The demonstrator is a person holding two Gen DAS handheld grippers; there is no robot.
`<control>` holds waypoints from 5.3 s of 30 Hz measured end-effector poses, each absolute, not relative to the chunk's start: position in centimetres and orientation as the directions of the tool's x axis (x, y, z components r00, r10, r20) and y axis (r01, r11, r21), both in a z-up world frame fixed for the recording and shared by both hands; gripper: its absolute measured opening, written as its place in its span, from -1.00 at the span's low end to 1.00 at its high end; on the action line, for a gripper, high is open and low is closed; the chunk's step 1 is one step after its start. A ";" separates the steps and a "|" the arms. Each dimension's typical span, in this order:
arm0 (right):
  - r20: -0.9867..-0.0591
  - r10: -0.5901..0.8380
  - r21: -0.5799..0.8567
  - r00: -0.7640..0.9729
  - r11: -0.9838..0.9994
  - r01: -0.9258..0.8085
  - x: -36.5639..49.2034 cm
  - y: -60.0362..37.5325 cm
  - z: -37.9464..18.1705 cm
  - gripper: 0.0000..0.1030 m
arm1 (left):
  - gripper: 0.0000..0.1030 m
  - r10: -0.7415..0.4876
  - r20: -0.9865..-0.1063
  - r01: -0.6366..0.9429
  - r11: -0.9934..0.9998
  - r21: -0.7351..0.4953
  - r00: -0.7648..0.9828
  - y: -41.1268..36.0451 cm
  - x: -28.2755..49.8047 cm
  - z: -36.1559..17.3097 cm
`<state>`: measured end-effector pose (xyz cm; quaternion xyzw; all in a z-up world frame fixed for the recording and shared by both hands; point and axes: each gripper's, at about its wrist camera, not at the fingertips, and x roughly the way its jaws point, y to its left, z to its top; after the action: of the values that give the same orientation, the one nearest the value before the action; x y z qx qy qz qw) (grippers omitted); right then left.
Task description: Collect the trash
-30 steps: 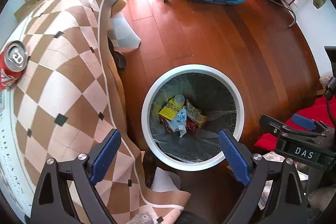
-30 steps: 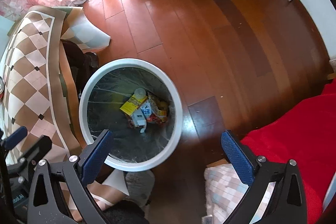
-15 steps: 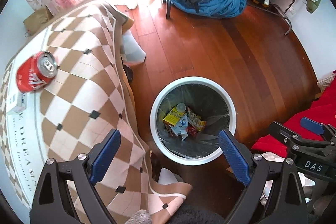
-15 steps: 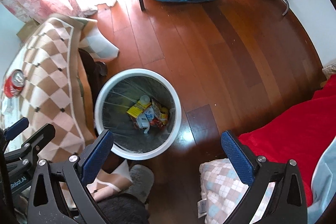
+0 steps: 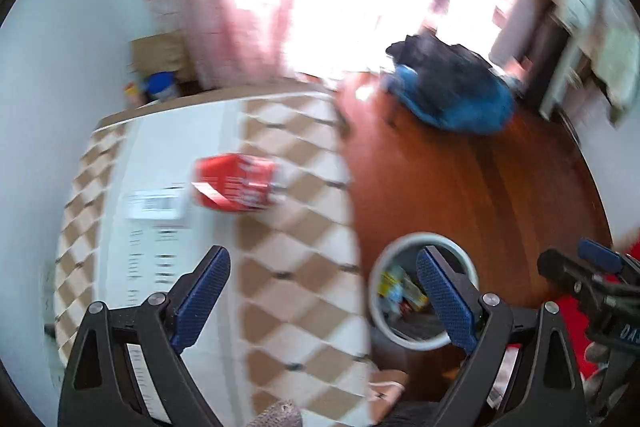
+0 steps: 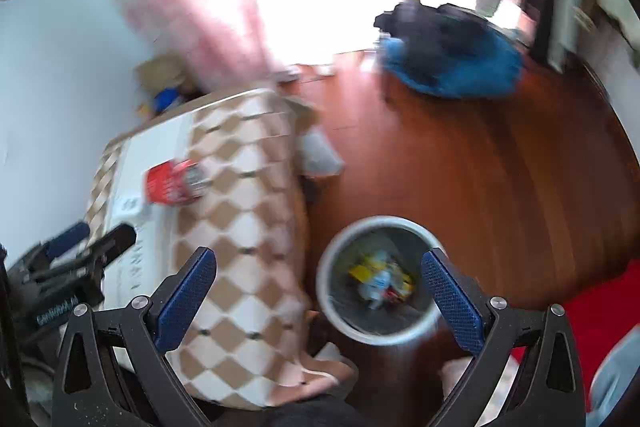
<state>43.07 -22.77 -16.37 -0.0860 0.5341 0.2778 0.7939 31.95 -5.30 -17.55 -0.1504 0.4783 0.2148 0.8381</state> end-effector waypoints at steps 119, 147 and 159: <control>-0.963 0.260 0.266 -0.068 0.958 -0.104 53.6 -38.4 -41.2 0.75 | 0.67 -0.193 -0.960 -0.242 0.940 -0.241 0.204 -18.8 45.1 -36.6; -0.969 0.196 0.162 0.150 0.964 -0.210 39.0 -40.6 -23.3 1.00 | 0.89 0.029 -0.948 -0.220 0.975 -0.044 0.317 -20.0 32.6 -22.1; -0.897 0.358 0.286 0.258 0.917 -0.279 31.7 -41.1 -9.7 1.00 | 0.89 -0.084 -0.888 -0.139 0.977 -0.163 0.453 -20.6 26.8 -10.9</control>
<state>31.67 -41.06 -9.67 0.0347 0.5750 0.2010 0.7924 26.78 -20.65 -10.87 -0.1067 0.5227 0.0165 0.8456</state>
